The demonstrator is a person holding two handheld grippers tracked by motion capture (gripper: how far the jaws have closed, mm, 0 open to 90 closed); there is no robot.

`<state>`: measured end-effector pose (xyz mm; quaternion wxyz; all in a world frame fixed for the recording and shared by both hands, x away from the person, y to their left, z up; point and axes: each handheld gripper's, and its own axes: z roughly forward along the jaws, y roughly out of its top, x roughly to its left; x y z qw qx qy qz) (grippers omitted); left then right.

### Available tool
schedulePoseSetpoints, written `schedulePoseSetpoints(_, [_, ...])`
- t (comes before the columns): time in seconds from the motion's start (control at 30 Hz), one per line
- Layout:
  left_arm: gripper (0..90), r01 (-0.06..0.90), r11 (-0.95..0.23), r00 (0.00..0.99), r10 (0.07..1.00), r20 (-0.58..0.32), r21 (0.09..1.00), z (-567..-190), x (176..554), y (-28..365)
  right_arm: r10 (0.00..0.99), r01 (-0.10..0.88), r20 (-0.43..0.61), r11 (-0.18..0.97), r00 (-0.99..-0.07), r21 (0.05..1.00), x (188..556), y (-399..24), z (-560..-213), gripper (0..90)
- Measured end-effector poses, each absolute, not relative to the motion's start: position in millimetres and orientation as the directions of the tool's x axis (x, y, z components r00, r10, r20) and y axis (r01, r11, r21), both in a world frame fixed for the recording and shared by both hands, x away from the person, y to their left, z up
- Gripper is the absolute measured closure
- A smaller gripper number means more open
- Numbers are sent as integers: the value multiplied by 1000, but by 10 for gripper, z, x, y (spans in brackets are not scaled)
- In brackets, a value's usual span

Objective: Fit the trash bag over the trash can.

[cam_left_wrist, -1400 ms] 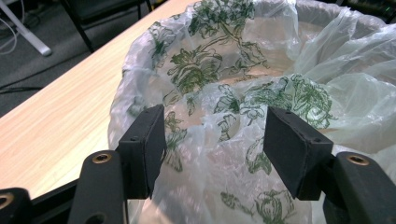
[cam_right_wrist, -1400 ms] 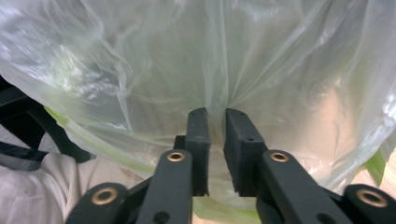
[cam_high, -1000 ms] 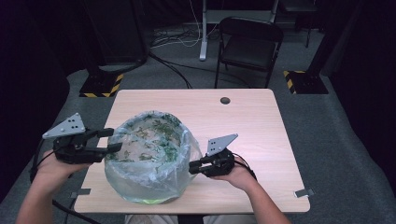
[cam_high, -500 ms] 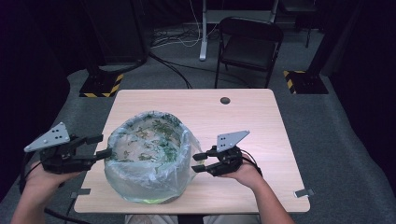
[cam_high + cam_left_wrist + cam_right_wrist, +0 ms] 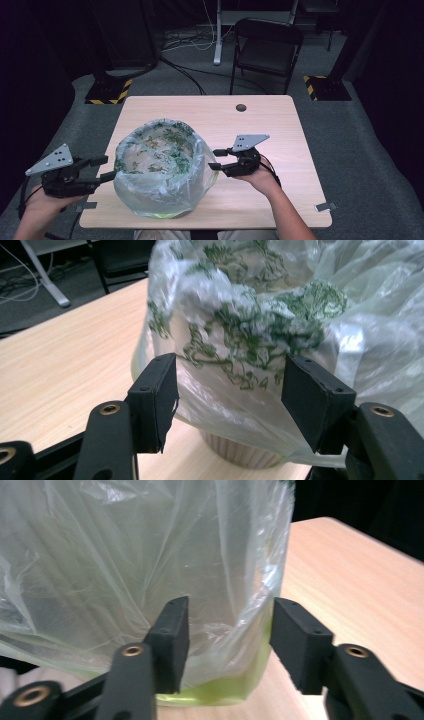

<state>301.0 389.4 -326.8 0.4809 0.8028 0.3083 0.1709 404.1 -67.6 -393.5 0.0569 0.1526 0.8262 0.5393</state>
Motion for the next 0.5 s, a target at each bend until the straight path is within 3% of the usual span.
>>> schedulePoseSetpoints(0.33, [402, 364, -369, 758, 651, -41, 855, -3460, 3085, 3810, 261, 210, 100, 434, -960, 876, 4025, -504, -4058, 809])
schedulePoseSetpoints(0.5, [403, 382, -360, 755, 653, -62, 851, -3553, 3106, 3811, 268, 219, 105, 442, -958, 870, 4032, -490, -4108, 814])
